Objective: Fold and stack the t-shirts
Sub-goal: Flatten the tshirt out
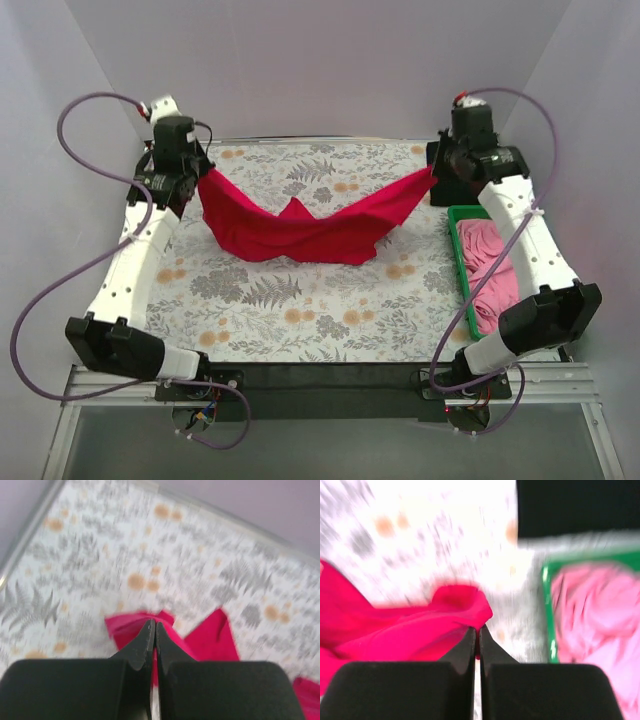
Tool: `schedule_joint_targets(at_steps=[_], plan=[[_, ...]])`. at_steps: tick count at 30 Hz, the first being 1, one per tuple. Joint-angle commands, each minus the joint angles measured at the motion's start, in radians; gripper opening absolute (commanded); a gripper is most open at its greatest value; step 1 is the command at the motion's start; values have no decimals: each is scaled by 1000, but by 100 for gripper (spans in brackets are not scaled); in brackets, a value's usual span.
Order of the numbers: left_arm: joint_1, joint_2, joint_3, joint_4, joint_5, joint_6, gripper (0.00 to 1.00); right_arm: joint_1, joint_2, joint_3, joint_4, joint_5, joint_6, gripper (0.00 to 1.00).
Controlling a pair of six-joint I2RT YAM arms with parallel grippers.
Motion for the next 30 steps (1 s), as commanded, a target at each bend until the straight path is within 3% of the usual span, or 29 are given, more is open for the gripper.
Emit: schedule_joint_targets(at_steps=[1, 4, 8, 11, 15, 18, 22, 30], plan=[[18, 93, 307, 60, -65, 46, 0, -42, 26, 315, -29, 35, -85, 1], [21, 146, 539, 63, -94, 57, 0, -59, 40, 486, -25, 46, -116, 1], [21, 84, 645, 135, -87, 90, 0, -64, -16, 617, 4, 121, -176, 1], [21, -47, 588, 213, -40, 133, 0, -64, -143, 562, 86, 147, -200, 1], [20, -170, 528, 223, -3, 175, 0, -65, -407, 332, 282, 149, -294, 1], [0, -240, 491, 221, 2, 195, 0, -64, -498, 312, 314, 146, -347, 1], [-36, -314, 513, 211, -18, 236, 0, -64, -540, 357, 311, 120, -410, 1], [-80, -299, 514, 200, -35, 262, 0, -62, -481, 519, 313, 48, -501, 1]])
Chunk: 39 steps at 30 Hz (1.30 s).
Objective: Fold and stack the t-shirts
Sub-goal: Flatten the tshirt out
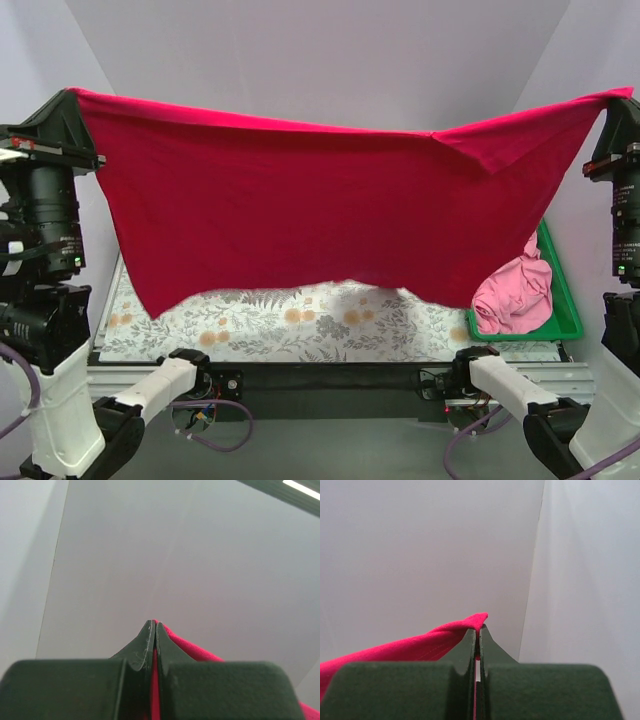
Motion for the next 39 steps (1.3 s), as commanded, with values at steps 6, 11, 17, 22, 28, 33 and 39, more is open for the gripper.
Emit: schedule_joint_targets(at_steps=[6, 11, 17, 22, 28, 33, 39], plan=[[-29, 129, -129, 23, -96, 91, 0, -4, 160, 41, 55, -54, -95, 1], [-29, 224, -278, 109, -162, 136, 0, -2, 293, -19, 58, -98, -95, 1], [26, 421, -517, 268, -147, 85, 0, -2, 430, -273, 188, -104, -96, 1], [126, 619, -616, 348, -87, -30, 0, -8, 589, -468, 381, -94, -104, 1], [196, 902, -503, 335, 3, -81, 0, -47, 845, -444, 429, -88, -81, 1], [199, 1019, -375, 318, 76, -53, 0, -68, 976, -369, 440, -85, -89, 1], [201, 1091, -297, 324, 214, -125, 0, -91, 1008, -336, 443, -89, -69, 1]])
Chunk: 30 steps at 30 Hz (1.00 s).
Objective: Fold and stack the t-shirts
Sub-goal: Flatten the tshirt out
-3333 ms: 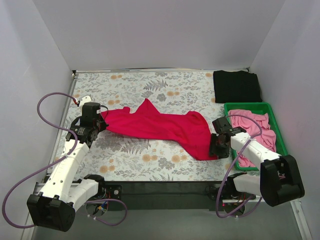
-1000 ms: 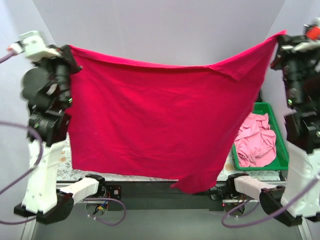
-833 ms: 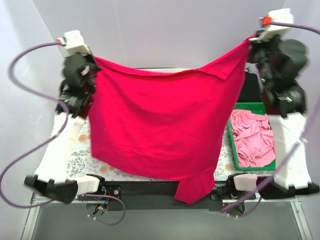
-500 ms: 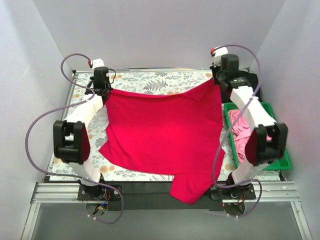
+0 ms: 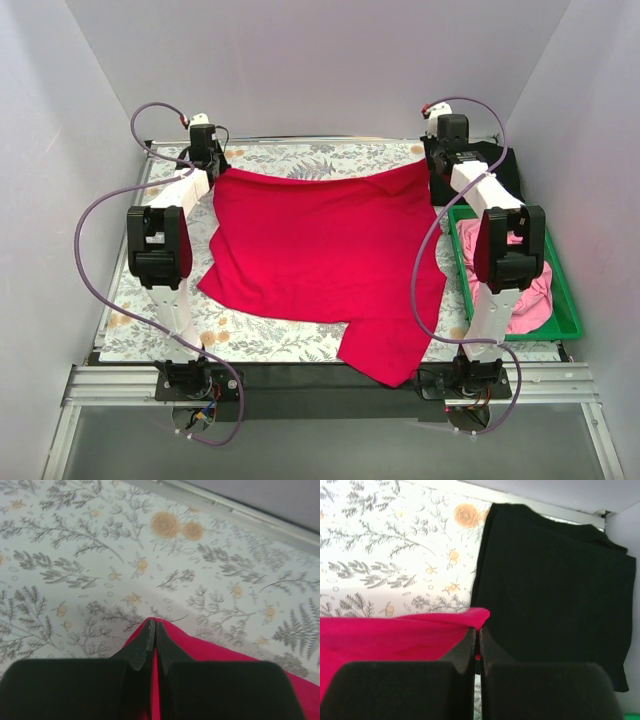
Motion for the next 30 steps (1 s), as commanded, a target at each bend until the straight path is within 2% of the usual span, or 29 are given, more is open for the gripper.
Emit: schedule_joint_targets(at_steps=[1, 4, 6, 7, 9, 11, 13, 16, 19, 21, 24, 26, 29, 30], plan=[[-2, 7, 71, 40, 96, -56, 0, -18, -17, 55, 81, 18, 18, 1], [-2, 60, 120, 42, 110, -68, 2, -26, -17, 47, 79, 29, 36, 1], [-2, 93, 143, 40, 133, -79, 13, -30, -19, 38, 78, 23, 59, 1], [-2, 97, 154, 36, 154, -90, 27, -35, -19, 36, 78, 21, 67, 1], [-2, 78, 147, 25, 164, -99, 49, -33, -20, 32, 72, 15, 84, 1], [-2, 35, 96, -21, 135, -114, 64, -35, -25, 27, 64, 4, 91, 1], [-2, -65, 35, -83, 93, -130, 64, -35, -28, 19, 58, -8, 99, 1], [-2, -234, -138, -130, 0, -160, 64, -36, -40, 0, 53, -20, 110, 1], [-2, -419, -333, -215, -31, -225, 56, -35, -57, -30, 52, -26, 124, 1], [-2, -490, -439, -268, -22, -272, 52, -35, -73, -45, 48, -31, 131, 1], [-6, -619, -533, -368, 1, -340, 40, -36, -88, -76, 47, -51, 151, 1], [-8, -701, -629, -403, 4, -380, 28, -36, -100, -99, 47, -62, 167, 1], [-8, -748, -715, -424, 24, -429, 14, -36, -114, -123, 47, -72, 177, 1], [-8, -748, -726, -431, 27, -439, 13, -36, -117, -128, 47, -72, 180, 1]])
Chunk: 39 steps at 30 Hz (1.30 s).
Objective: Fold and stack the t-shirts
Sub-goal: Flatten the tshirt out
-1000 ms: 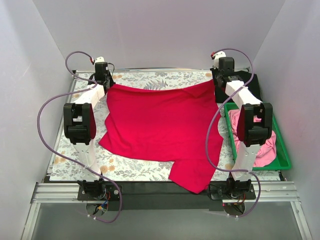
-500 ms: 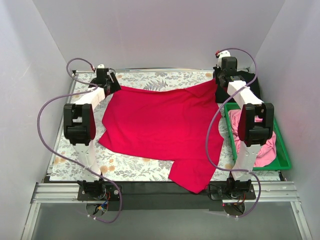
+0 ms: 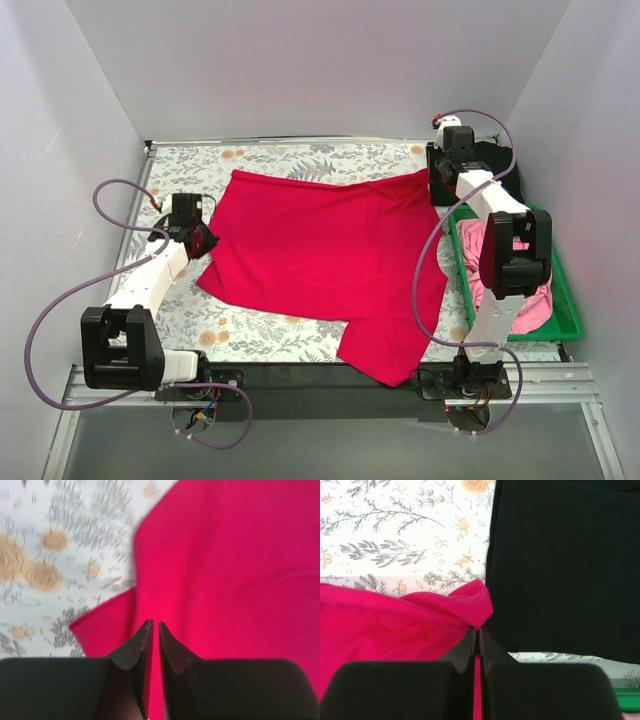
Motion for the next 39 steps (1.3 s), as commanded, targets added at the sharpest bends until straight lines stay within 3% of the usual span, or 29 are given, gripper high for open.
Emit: schedule_joint_targets(at_steps=[1, 7, 16, 26, 29, 35, 39], plan=[[-4, -7, -63, -83, 11, -85, 11, -4, -69, -16, 25, -21, 29, 1], [-4, 83, -108, -99, -35, -169, 0, -7, -85, -42, 25, -23, 42, 1], [16, 207, -110, -260, -173, -346, 0, -20, -88, -71, 25, -26, 48, 1], [154, 31, -179, -342, -201, -435, 0, -31, -71, -41, 25, -70, 71, 1], [155, 20, -139, -348, -208, -426, 0, -31, -45, -19, 25, -125, 75, 1], [142, 39, 20, -275, -163, -308, 20, -30, -5, 39, 11, -195, 80, 1], [65, 124, 229, -218, -146, -276, 30, -27, -5, 47, 4, -205, 80, 1]])
